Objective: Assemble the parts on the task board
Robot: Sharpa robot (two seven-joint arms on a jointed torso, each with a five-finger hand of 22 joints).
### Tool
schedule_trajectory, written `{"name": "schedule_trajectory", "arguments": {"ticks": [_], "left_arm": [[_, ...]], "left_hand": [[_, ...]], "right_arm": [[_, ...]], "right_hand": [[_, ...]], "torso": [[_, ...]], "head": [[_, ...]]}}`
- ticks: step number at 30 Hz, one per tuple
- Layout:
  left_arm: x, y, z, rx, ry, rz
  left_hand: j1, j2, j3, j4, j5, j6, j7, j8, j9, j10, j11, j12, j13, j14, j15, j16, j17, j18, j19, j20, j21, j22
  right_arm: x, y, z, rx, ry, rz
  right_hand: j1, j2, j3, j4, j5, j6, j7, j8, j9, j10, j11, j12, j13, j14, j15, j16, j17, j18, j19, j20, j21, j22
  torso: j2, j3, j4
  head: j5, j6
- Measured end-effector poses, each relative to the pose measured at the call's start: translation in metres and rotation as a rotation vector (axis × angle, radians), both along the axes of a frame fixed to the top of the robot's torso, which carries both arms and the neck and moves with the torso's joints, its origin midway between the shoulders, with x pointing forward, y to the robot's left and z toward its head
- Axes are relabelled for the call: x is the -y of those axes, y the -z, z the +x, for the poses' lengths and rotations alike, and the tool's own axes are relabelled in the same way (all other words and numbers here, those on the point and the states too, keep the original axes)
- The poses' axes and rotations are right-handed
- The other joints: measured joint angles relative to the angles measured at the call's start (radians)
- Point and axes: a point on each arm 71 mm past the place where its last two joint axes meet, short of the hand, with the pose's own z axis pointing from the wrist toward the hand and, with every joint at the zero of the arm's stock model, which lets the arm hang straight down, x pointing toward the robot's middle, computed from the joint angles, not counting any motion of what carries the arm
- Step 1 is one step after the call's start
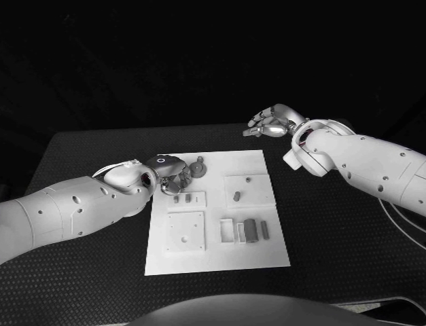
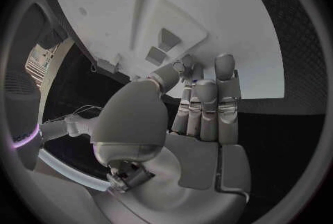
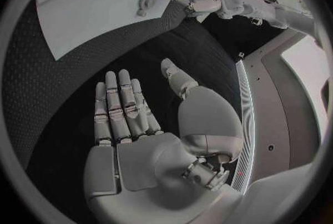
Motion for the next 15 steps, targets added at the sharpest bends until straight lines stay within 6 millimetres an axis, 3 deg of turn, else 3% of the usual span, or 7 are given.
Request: {"name": "schedule_trajectory", "arguments": {"ticks": [15], "left_arm": [[-0.0035, 0.0003, 0.0003, 0.012, -0.009, -0.01]], "left_hand": [[-0.035, -0.043, -0.025, 0.011, 0.0, -0.045, -0.009, -0.016, -0.003, -0.027, 0.003, -0.005, -0.003, 0.0, 0.007, 0.0, -0.001, -0.001, 0.0, 0.007, -0.005, 0.0]], "right_arm": [[0.0012, 0.0003, -0.0001, -0.004, -0.001, -0.002]], "right_hand": [[-0.004, -0.004, 0.0, 0.0, 0.0, -0.003, 0.003, 0.0, -0.001, 0.0, 0.0, 0.0, -0.002, 0.0, 0.0, -0.004, 0.0, 0.0, 0.0, 0.0, 0.0, 0.001]], "torso": [[0.0, 0.0004, 0.0007]], "head": [[0.0, 0.0]]}}
